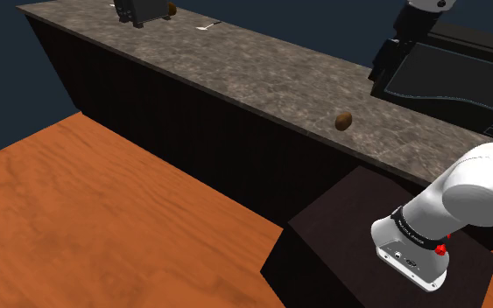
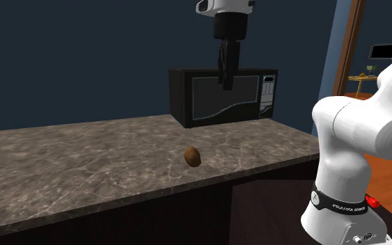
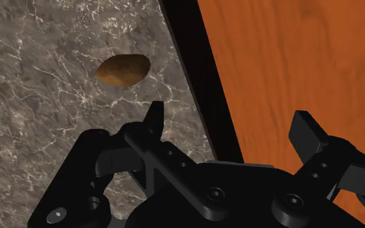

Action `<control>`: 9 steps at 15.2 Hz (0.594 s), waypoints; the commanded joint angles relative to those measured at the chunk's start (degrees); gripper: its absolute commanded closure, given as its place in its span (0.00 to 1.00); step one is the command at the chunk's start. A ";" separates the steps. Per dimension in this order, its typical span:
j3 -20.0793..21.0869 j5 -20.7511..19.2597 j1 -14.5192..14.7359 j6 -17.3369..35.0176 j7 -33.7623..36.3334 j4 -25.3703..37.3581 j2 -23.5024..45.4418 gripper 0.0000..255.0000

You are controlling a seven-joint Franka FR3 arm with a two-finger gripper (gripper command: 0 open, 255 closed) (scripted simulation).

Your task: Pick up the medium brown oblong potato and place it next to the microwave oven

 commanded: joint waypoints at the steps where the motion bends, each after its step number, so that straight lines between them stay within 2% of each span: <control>1: 0.00 0.00 0.00 0.00 0.00 0.00 0.00 0.00; 9: -2.83 2.11 -5.94 9.71 12.10 2.08 16.41 0.00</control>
